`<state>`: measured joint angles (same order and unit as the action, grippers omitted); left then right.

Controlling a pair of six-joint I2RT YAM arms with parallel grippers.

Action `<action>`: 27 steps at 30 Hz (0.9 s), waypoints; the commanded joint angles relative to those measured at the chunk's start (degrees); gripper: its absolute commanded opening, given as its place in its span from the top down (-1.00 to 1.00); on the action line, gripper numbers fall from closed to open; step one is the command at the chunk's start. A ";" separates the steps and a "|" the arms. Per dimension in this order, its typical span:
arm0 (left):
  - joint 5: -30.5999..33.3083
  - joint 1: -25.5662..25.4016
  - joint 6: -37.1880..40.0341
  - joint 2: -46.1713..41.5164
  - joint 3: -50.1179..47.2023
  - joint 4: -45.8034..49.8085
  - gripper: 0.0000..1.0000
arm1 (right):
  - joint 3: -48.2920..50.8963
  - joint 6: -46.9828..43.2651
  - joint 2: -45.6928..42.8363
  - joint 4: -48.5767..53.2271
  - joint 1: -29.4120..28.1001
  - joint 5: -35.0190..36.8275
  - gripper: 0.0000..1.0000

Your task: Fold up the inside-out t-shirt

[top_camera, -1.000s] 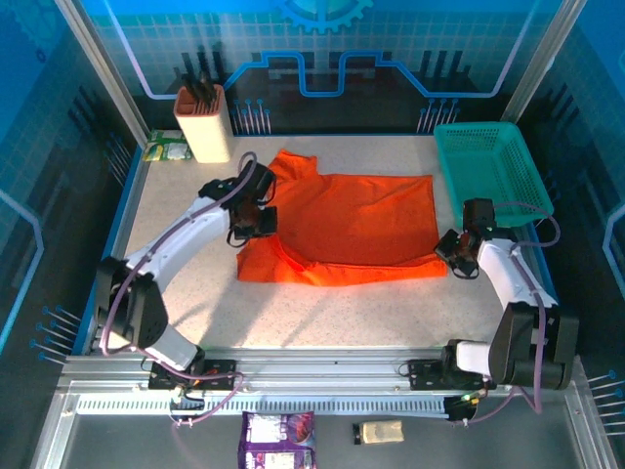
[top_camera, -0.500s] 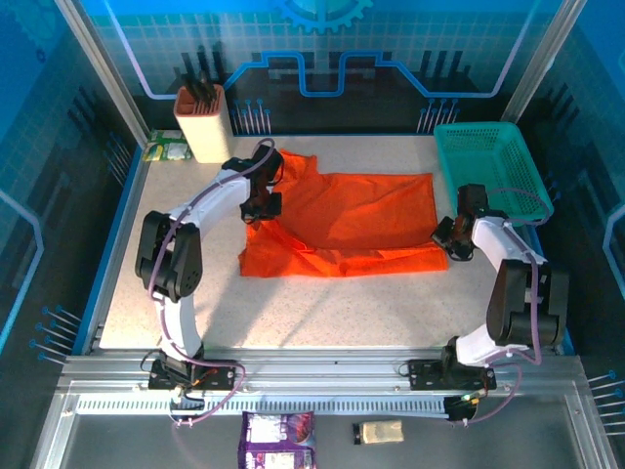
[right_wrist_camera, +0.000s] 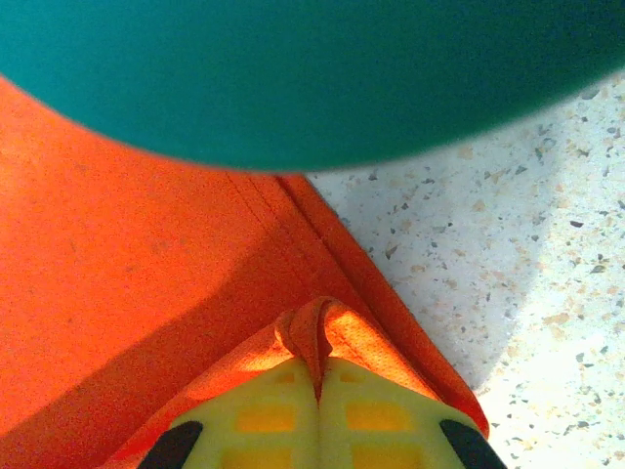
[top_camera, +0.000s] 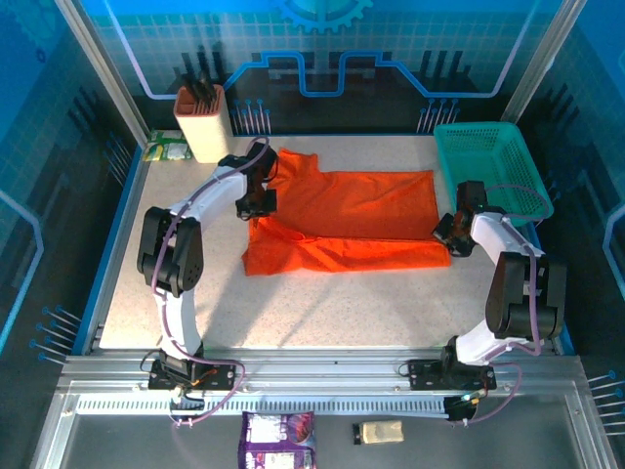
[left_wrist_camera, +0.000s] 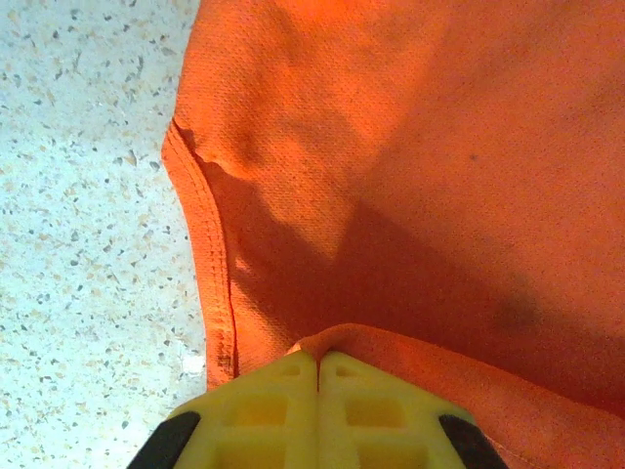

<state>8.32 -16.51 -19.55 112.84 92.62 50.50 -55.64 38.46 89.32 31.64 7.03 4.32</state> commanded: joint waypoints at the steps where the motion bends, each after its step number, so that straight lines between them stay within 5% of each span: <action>1: -0.84 0.52 -0.83 0.63 2.63 -0.81 0.98 | -1.74 0.39 -1.48 0.69 -1.05 1.41 0.78; 5: 0.07 0.52 -1.03 -1.40 3.04 -0.14 0.52 | -2.02 0.28 -4.21 2.69 -1.81 2.95 0.39; 11: -2.72 0.04 -3.48 -10.06 -3.67 -1.07 0.32 | 0.11 -1.59 -10.92 5.70 -3.45 2.95 0.15; 15: -6.74 -1.46 -6.91 -15.49 -13.29 -3.83 0.48 | 2.94 -6.18 -11.42 3.98 -4.79 -8.38 0.02; 19: -9.94 -4.00 -10.19 -16.76 -22.37 -8.65 0.75 | 4.92 -8.74 -8.19 -2.05 -5.58 -21.23 -0.34; 21: -10.34 -4.64 -11.05 -15.65 -24.76 -10.08 0.81 | 4.92 -8.70 -6.25 -3.46 -5.76 -22.28 -0.52; 27: -12.54 -2.51 -12.09 -12.05 -31.81 -15.50 0.88 | 6.07 -9.51 0.33 -4.86 -4.12 -21.19 -0.59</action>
<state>-1.87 -20.47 -30.11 99.42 62.85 38.28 -51.29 30.13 87.53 28.58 2.00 -14.61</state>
